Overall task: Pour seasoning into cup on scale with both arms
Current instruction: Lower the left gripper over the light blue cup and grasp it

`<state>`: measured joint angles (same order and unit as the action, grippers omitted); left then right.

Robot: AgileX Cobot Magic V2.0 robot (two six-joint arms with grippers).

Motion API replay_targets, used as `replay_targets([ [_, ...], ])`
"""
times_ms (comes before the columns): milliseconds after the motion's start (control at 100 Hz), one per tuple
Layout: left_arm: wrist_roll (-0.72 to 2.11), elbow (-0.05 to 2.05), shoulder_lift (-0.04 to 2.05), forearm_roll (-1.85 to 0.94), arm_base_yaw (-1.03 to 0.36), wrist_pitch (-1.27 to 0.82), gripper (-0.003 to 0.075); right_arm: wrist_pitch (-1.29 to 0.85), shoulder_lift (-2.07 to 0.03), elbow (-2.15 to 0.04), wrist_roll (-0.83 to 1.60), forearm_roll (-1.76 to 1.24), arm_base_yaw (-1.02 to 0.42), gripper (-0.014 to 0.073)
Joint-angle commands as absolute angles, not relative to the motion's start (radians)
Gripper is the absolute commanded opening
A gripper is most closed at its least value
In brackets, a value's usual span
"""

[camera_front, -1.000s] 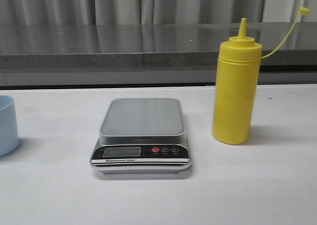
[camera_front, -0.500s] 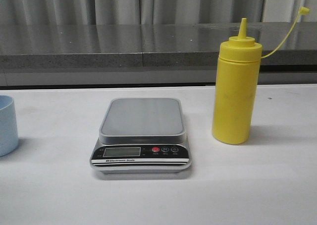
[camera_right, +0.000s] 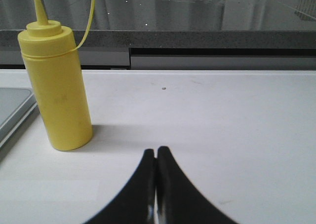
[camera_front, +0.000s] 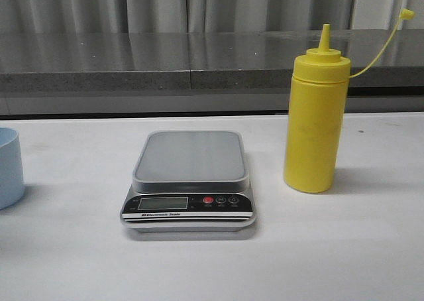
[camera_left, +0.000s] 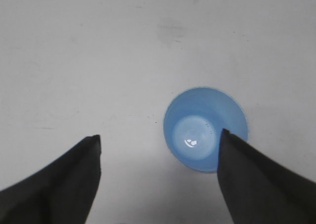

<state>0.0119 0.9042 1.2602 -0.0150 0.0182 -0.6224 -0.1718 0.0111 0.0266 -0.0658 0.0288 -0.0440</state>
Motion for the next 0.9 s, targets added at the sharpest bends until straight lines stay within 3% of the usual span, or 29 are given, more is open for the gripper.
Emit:
replay_targets([
  [0, 0.0, 0.941, 1.272, -0.024, 0.018, -0.558, 0.0545, -0.085, 0.03, 0.011, -0.057, 0.038, -0.039, -0.0068],
  [600, 0.0, 1.001, 1.5, -0.071, 0.018, -0.543, 0.054, -0.085, 0.03, 0.011, -0.057, 0.038, -0.039, -0.0068],
  [890, 0.0, 1.016, 1.576, -0.073, 0.007, -0.545, 0.0405, -0.085, 0.03, 0.011, -0.057, 0.038, -0.039, -0.0068],
])
